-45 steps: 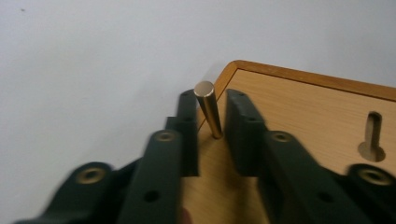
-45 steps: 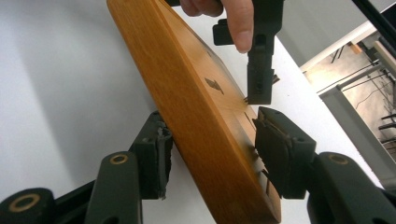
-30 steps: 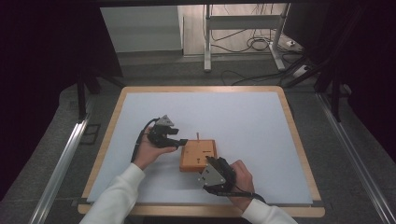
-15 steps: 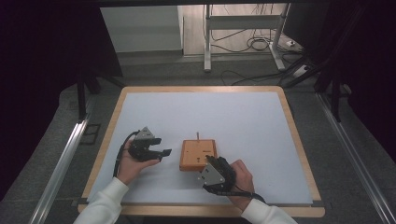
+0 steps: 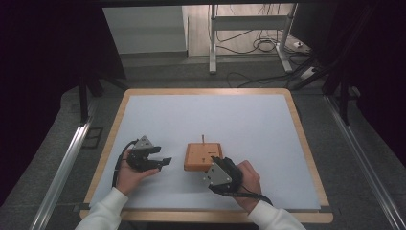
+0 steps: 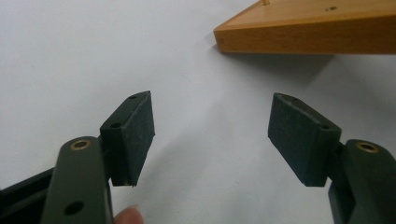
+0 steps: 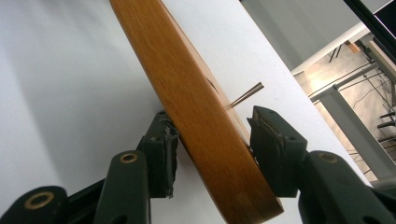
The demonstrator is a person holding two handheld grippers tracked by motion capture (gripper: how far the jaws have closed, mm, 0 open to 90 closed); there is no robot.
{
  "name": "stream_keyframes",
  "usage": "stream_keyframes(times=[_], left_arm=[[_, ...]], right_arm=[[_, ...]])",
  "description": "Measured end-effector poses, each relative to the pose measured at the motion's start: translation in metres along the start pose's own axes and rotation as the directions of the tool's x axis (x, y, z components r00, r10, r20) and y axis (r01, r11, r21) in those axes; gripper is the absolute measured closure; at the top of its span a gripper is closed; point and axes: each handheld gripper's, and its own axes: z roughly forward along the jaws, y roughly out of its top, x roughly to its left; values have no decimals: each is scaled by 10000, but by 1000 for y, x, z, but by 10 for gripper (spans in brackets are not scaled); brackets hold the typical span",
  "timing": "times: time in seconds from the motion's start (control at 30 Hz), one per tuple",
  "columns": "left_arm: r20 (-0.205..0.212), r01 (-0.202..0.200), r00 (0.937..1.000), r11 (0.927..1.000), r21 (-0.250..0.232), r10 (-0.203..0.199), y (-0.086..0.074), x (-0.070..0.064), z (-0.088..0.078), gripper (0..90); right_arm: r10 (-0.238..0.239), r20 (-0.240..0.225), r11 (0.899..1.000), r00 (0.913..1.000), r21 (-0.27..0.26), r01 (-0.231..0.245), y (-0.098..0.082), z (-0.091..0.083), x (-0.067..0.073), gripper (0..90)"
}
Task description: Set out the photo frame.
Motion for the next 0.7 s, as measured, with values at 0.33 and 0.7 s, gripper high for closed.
stream_keyframes(times=[0.33,0.7], left_arm=[[49,-82,10000,10000,-34,82,-2,-2,0,309],[54,-111,9999,9999,71,111,-4,-2,2,303]], right_arm=[[-100,-244,9999,9997,96,102,8,2,-11,570],[218,-809,9994,9965,276,-196,21,6,-37,617]])
